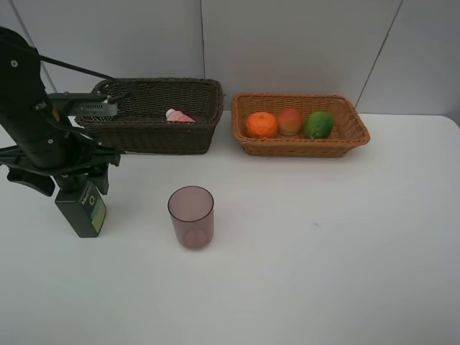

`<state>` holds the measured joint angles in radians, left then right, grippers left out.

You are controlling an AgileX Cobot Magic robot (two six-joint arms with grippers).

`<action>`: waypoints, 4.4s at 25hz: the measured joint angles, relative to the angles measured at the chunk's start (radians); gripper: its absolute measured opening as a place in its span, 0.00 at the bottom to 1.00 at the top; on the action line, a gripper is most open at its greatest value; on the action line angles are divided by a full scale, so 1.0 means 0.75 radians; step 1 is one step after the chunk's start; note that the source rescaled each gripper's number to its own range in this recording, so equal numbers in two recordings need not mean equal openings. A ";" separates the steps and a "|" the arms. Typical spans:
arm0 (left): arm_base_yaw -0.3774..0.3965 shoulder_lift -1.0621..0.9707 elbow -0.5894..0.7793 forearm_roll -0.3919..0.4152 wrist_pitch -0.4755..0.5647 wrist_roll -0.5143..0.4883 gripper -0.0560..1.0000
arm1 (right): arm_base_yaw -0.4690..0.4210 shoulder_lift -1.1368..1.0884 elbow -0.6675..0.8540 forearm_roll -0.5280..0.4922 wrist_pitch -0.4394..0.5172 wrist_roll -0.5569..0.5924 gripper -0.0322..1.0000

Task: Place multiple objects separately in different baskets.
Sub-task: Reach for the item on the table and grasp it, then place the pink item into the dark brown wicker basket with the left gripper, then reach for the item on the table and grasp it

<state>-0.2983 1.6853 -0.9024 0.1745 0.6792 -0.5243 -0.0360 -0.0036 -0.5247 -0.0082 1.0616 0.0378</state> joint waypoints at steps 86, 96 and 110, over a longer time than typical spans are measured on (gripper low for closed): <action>0.057 0.566 -0.629 0.432 -0.838 -0.050 0.51 | 0.000 0.000 0.000 0.001 0.000 0.000 0.82; 0.057 0.560 -0.631 0.417 -0.847 -0.050 0.71 | 0.000 0.000 0.000 0.001 0.000 0.000 0.82; 0.003 0.330 -0.631 0.389 -0.526 -0.050 0.91 | 0.000 0.000 0.000 0.001 0.000 0.000 0.82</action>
<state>-0.2962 1.9328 -1.3753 0.4663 0.2850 -0.5621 -0.0360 -0.0036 -0.5247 -0.0078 1.0616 0.0378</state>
